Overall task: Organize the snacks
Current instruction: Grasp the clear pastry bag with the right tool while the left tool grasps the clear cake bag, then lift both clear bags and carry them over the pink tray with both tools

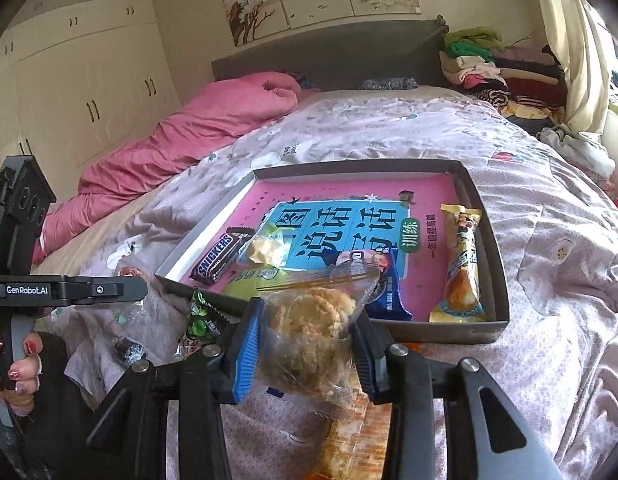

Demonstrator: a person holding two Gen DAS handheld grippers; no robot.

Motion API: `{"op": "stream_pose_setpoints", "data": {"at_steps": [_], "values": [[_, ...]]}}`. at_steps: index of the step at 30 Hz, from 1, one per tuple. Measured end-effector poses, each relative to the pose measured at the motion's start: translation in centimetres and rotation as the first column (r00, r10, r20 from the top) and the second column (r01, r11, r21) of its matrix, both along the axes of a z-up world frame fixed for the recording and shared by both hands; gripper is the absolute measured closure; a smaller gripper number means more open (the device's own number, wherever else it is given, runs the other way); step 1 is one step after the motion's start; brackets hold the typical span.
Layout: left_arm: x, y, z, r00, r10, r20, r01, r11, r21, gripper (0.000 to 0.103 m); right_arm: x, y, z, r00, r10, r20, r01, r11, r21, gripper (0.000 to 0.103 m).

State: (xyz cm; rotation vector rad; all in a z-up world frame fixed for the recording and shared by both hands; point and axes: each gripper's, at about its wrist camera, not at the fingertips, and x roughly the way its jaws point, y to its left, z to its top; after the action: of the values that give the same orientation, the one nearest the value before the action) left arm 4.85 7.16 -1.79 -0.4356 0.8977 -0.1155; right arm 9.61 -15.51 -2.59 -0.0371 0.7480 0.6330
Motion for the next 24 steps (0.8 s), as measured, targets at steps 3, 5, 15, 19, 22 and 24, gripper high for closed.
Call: {"op": "stream_pose_setpoints", "data": {"at_steps": [3, 5, 15, 19, 22, 24], "values": [[-0.1, -0.2, 0.4, 1.000, 0.000, 0.006, 0.000, 1.000, 0.018, 0.064, 0.0, -0.2, 0.1, 1.000, -0.005, 0.001, 0.005, 1.000, 0.007, 0.062], [-0.2, -0.3, 0.6, 1.000, 0.001, 0.009, -0.001, 1.000, 0.024, 0.064, 0.0, -0.3, 0.2, 1.000, -0.006, 0.003, 0.006, 1.000, 0.012, 0.062], [0.1, -1.0, 1.3, 1.000, -0.003, 0.018, 0.001, 0.998, 0.070, 0.064, 0.4, -1.3, 0.5, 1.000, -0.029, 0.006, 0.029, 0.999, 0.037, 0.062], [0.3, -1.4, 1.6, 1.000, -0.007, 0.020, 0.005, 0.997, 0.082, 0.064, 0.5, -1.7, 0.8, 0.999, -0.037, 0.013, 0.036, 0.998, 0.045, 0.062], [0.5, -1.6, 1.8, 1.000, -0.005, 0.021, 0.003, 0.996, 0.088, 0.064, 0.6, -1.9, 0.9, 0.999, -0.041, 0.017, 0.040, 0.998, 0.051, 0.062], [0.7, -1.7, 1.9, 1.000, -0.004, 0.022, 0.002, 0.996, 0.091, 0.064, 0.7, -2.0, 1.0, 0.999, -0.044, 0.020, 0.043, 0.998, 0.053, 0.062]]}}
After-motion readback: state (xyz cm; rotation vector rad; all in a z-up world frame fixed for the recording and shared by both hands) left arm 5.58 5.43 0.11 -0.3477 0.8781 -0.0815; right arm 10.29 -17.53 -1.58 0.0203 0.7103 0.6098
